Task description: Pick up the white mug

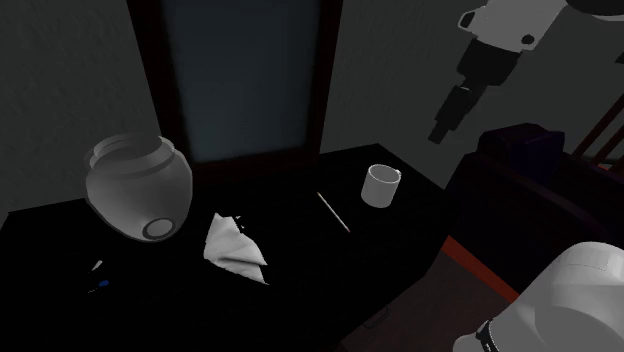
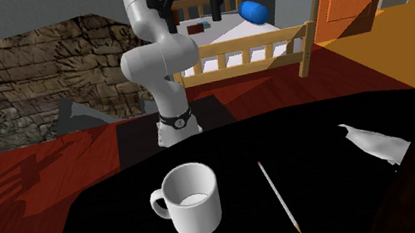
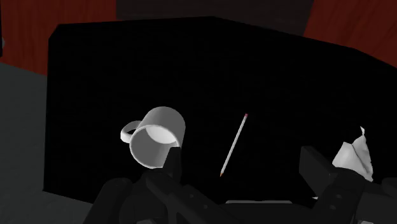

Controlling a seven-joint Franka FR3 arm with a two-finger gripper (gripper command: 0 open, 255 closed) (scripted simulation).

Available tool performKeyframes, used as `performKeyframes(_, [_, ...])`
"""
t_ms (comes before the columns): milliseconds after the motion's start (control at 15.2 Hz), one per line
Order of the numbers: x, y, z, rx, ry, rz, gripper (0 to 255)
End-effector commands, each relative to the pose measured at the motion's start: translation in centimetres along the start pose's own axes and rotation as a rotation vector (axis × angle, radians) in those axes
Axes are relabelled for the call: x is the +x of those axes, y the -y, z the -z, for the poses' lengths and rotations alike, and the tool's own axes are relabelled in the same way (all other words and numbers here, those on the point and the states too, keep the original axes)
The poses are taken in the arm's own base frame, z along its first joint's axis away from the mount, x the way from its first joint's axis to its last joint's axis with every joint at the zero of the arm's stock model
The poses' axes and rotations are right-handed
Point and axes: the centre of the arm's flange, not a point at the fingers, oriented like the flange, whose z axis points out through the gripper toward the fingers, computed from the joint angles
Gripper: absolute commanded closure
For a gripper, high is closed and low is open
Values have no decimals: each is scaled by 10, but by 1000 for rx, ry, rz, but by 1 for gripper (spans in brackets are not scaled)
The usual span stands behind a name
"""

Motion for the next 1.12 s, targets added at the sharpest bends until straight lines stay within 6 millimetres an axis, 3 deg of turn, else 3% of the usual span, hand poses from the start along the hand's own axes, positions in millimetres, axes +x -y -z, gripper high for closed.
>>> performKeyframes(0, [0,0,0,0,0,0,0])
performKeyframes(1056, [88,-69,-182,2,39,73,0])
